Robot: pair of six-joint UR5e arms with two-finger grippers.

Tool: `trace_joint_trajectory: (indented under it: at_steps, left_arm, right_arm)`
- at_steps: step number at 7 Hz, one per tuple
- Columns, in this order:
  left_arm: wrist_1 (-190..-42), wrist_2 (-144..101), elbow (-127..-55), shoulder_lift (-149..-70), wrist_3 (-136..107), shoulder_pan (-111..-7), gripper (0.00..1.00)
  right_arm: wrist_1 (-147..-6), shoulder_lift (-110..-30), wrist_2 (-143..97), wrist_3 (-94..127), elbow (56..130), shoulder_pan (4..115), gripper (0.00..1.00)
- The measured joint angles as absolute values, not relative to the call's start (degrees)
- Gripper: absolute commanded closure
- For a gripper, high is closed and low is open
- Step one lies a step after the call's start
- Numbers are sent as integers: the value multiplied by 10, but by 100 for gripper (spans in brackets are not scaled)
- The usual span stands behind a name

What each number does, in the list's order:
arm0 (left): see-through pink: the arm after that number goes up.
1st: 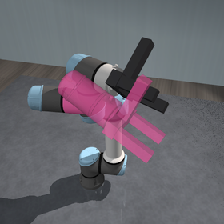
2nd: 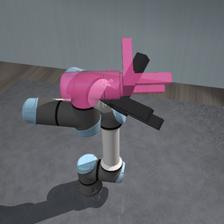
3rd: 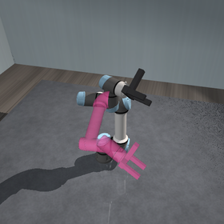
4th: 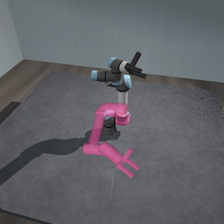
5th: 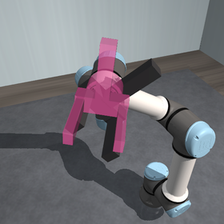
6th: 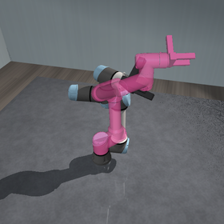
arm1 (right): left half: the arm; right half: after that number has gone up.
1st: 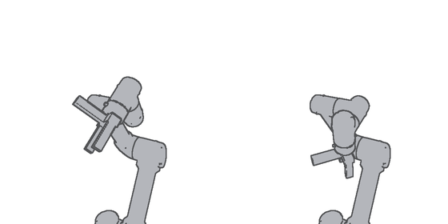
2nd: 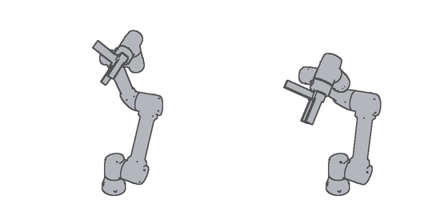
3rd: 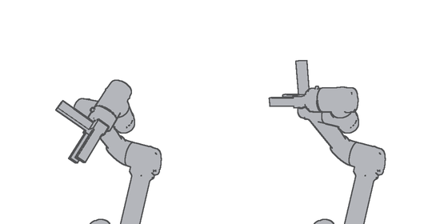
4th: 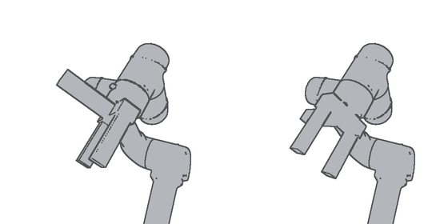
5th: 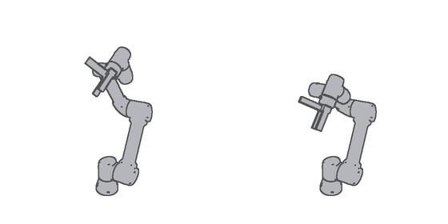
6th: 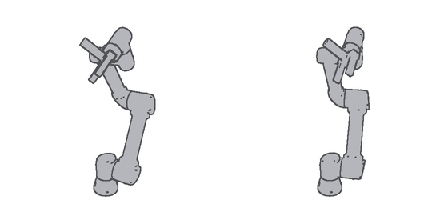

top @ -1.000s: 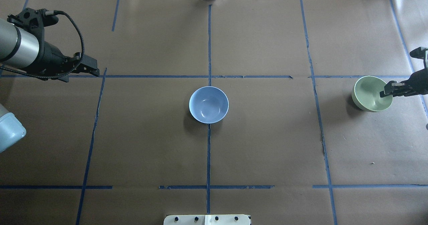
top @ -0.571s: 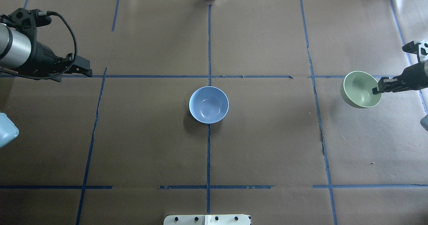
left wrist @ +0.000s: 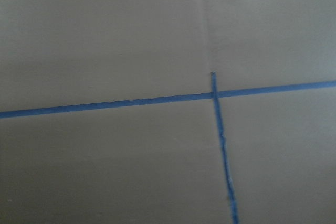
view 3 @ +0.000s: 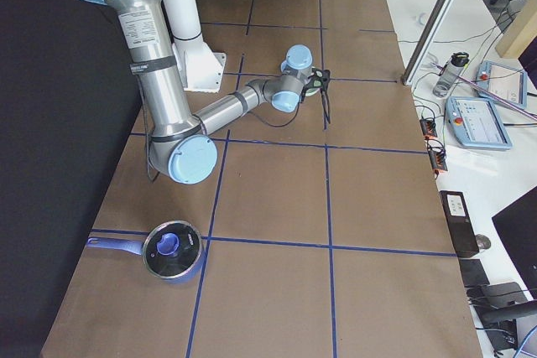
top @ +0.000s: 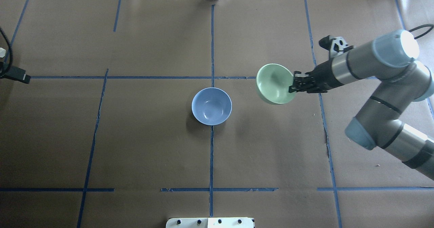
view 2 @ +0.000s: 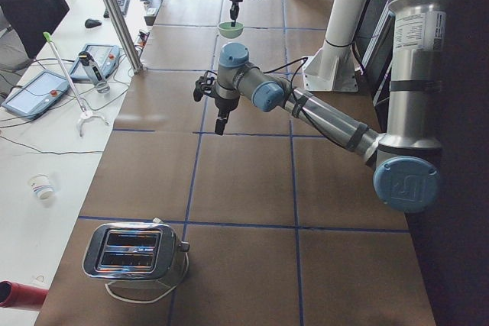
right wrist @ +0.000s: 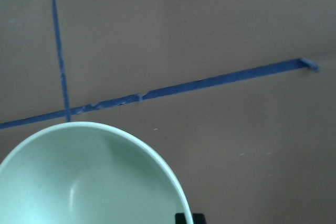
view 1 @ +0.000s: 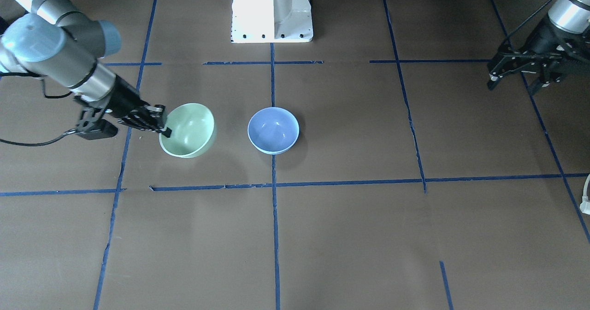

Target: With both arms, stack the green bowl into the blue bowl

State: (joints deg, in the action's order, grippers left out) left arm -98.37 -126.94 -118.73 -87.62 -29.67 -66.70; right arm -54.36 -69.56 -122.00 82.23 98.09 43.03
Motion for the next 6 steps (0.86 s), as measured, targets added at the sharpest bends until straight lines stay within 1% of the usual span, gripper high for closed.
trace_joint_trajectory:
  at_steps: [1, 3, 4, 6]
  left_arm:
    - [-984, -1277, -1185, -868, -277, -678, 0]
    - [-984, -1280, -1183, -863, -268, -684, 0]
    - [-984, -1281, -1183, -863, -267, -684, 0]
    - [-983, -1281, -1184, -862, -267, -685, 0]
  right_arm:
    - [-599, -650, -1190, 845, 989, 400, 100]
    - [-691, -585, -1129, 876, 995, 349, 100]
    - [-726, -564, -1114, 881, 994, 337, 100]
    - [-756, -549, -1082, 886, 982, 313, 100]
